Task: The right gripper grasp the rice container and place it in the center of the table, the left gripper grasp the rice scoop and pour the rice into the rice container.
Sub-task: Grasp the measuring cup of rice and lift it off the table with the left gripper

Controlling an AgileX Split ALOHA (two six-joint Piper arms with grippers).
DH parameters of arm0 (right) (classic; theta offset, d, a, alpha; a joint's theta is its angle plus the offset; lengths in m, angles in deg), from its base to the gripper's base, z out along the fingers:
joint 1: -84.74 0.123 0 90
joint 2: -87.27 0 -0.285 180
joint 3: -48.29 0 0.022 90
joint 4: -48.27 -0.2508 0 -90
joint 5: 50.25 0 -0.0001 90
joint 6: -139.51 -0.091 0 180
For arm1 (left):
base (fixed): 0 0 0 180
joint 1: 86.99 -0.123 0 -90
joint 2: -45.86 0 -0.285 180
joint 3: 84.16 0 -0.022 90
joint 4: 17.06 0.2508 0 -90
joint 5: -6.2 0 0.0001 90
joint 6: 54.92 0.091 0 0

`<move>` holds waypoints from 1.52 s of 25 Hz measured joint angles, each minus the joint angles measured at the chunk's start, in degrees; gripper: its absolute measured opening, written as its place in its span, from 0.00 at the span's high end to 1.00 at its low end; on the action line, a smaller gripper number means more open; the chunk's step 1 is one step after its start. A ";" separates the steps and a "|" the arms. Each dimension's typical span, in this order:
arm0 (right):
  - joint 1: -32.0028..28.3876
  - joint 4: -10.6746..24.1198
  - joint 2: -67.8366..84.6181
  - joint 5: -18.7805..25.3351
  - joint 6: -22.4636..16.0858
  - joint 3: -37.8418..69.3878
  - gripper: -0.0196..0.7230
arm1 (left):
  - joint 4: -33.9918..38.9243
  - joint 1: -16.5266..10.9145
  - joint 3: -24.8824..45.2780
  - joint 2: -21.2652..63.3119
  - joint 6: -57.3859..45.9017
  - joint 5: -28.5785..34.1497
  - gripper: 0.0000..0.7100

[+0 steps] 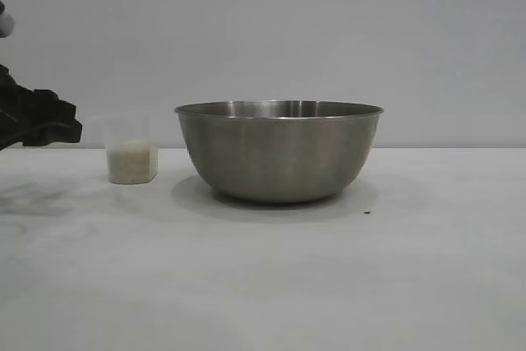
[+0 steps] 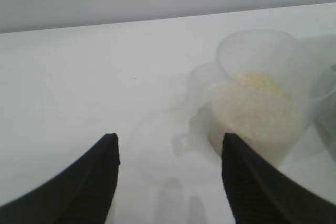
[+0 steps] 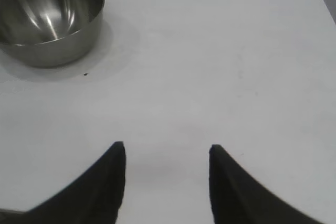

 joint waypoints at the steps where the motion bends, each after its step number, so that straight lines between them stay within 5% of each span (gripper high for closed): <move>1: 0.00 0.00 0.00 0.00 0.00 0.00 0.55 | 0.00 0.00 -0.50 -0.54 0.00 0.00 0.47; 20: 0.00 0.00 0.00 0.00 0.00 0.00 0.55 | 0.64 0.00 -6.78 -2.68 -0.09 4.51 0.47; 38: 0.00 0.00 0.00 0.00 0.00 0.00 0.55 | 1.34 0.00 -10.65 -8.07 -4.17 0.65 0.47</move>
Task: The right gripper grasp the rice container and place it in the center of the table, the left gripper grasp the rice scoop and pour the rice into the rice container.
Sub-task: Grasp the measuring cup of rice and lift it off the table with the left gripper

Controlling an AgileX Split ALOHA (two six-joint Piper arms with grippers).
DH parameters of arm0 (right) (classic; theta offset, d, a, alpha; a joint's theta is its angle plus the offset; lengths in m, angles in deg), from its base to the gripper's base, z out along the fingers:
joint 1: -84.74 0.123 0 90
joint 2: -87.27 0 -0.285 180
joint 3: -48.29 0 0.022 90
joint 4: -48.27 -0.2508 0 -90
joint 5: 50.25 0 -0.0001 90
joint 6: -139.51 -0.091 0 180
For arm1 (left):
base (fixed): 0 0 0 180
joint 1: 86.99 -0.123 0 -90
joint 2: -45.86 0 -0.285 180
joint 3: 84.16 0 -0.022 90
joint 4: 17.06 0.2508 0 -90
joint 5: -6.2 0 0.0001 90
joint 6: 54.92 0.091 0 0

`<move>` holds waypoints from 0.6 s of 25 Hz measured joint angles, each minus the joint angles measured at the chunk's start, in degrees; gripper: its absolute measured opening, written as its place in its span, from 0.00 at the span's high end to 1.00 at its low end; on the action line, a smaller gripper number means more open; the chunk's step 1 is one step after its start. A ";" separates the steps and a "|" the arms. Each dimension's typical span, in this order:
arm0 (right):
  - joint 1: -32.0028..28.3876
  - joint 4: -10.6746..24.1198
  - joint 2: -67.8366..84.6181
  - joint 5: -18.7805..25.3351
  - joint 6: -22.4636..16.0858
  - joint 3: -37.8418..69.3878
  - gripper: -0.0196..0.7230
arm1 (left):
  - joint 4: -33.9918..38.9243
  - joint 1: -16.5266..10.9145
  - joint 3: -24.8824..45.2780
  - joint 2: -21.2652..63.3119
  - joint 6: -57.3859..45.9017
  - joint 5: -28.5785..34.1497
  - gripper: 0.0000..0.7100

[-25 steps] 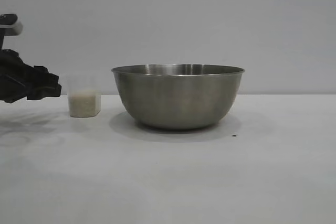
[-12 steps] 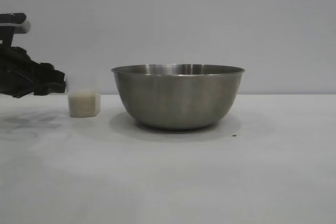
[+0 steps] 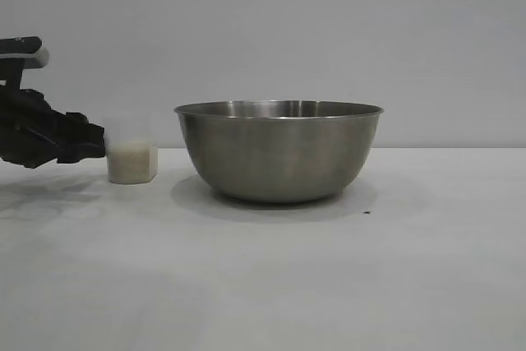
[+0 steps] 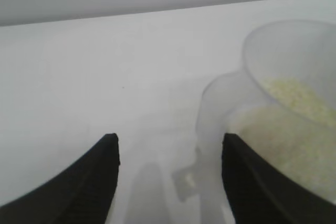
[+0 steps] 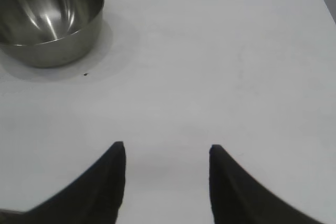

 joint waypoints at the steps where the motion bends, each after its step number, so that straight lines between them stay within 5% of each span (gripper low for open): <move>1: 0.00 0.00 0.00 0.00 0.00 0.00 0.55 | 0.10 0.00 -0.42 -0.24 -0.22 -0.10 0.47; 15: 0.00 0.00 0.00 0.00 0.00 0.00 0.55 | -0.30 0.00 -0.80 -0.83 -1.20 -2.80 0.47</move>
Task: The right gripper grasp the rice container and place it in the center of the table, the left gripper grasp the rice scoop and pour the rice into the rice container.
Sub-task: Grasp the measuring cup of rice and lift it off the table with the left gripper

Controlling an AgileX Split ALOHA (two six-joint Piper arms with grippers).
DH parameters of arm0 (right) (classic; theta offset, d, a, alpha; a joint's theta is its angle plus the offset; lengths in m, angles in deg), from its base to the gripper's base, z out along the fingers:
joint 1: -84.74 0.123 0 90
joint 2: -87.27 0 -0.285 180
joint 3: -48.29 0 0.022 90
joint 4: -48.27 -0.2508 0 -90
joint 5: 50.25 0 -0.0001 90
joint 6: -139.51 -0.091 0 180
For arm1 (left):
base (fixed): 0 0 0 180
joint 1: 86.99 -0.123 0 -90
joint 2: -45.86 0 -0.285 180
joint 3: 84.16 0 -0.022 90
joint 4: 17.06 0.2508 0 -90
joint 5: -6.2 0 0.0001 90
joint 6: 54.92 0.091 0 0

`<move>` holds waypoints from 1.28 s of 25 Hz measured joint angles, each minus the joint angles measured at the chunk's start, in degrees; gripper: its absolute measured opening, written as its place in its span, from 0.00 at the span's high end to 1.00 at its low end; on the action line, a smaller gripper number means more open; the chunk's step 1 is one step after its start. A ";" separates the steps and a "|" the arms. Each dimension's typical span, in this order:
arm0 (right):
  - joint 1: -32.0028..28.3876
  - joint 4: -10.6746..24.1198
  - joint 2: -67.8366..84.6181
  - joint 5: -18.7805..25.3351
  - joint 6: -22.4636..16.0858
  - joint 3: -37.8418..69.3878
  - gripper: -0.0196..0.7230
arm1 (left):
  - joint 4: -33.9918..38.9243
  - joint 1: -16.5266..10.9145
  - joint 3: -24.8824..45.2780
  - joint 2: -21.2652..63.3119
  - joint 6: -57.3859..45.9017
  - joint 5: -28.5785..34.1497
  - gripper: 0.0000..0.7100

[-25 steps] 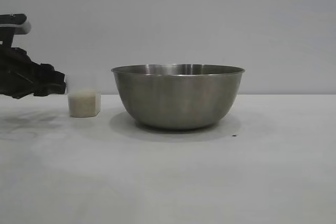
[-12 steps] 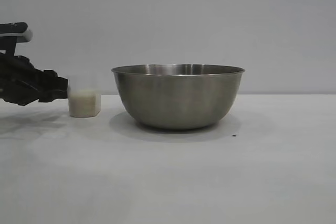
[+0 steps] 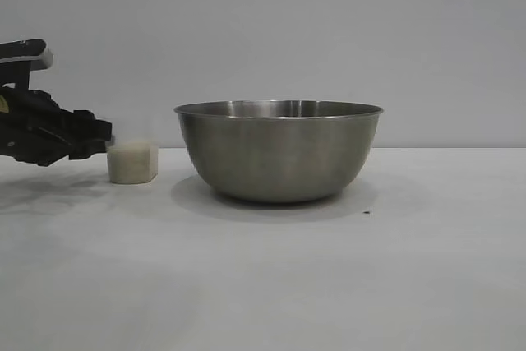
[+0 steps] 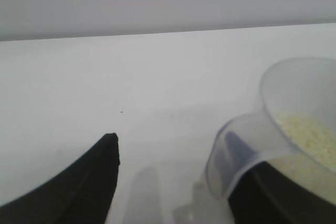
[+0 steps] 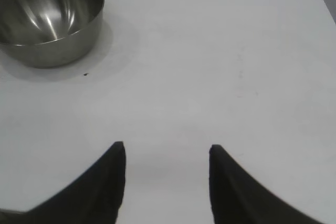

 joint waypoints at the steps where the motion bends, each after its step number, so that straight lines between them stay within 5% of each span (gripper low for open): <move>1: 0.00 0.00 0.00 0.00 -0.11 0.00 0.55 | 0.00 0.00 0.00 0.00 -0.23 0.00 0.47; 4: 0.00 0.00 0.00 0.00 -0.11 0.00 0.55 | 0.12 0.00 0.00 0.00 -0.49 0.00 0.65; 17: 0.00 0.00 0.00 0.00 -0.11 0.00 0.55 | 1.51 0.00 0.00 0.00 -0.76 -4.75 0.69; 23: 0.00 0.00 0.00 0.00 -0.11 0.00 0.55 | 3.31 0.00 0.00 0.00 -0.86 -5.54 1.00; 32: 0.00 0.00 0.00 0.00 -0.11 0.00 0.55 | 3.69 0.00 0.00 0.00 -0.86 -5.54 1.00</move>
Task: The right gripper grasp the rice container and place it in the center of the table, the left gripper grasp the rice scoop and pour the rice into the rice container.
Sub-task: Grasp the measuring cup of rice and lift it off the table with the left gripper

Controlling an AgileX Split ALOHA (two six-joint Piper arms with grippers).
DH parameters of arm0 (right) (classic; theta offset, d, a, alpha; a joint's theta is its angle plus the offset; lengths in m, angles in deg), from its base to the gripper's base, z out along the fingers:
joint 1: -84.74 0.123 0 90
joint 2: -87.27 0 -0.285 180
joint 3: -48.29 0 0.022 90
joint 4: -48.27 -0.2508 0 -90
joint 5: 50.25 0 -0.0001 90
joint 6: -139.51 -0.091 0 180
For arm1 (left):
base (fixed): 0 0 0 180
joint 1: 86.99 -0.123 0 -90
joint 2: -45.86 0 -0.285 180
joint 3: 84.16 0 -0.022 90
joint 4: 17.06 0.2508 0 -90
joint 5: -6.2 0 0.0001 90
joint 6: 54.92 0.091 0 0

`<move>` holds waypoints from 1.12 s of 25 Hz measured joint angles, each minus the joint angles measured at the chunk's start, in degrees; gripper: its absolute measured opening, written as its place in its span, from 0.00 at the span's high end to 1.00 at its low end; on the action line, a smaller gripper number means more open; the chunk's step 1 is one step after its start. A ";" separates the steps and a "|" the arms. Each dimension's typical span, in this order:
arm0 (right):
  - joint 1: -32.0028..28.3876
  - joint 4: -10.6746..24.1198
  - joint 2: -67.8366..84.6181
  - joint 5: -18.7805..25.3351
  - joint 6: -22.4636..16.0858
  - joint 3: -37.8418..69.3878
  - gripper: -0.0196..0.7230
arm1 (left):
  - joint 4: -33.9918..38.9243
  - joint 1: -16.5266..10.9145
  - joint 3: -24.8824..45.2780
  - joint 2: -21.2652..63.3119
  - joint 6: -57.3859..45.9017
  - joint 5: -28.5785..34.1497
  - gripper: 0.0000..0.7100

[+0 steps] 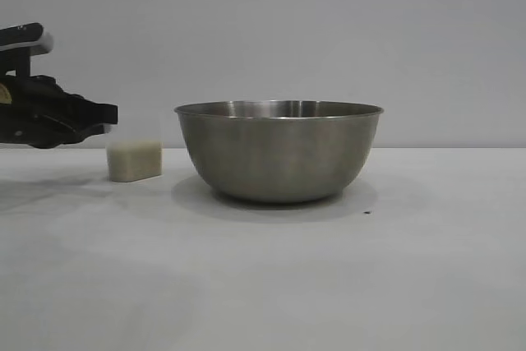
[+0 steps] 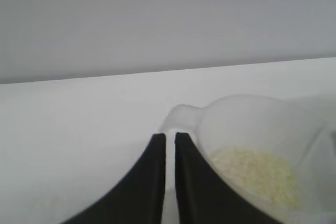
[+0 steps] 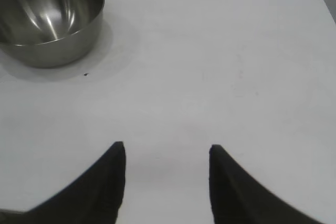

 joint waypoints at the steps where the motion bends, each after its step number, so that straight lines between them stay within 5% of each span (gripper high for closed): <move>1: 0.00 0.00 0.00 0.00 0.00 0.00 0.55 | 0.00 0.00 0.00 0.00 0.00 0.00 1.00; 8: 0.00 0.00 0.00 0.00 0.00 0.00 0.55 | -0.46 0.00 0.00 -0.55 0.69 0.34 0.67; 28: 0.00 0.00 0.00 0.00 0.00 0.00 0.55 | -1.75 0.00 -3.68 -3.66 5.27 0.38 0.65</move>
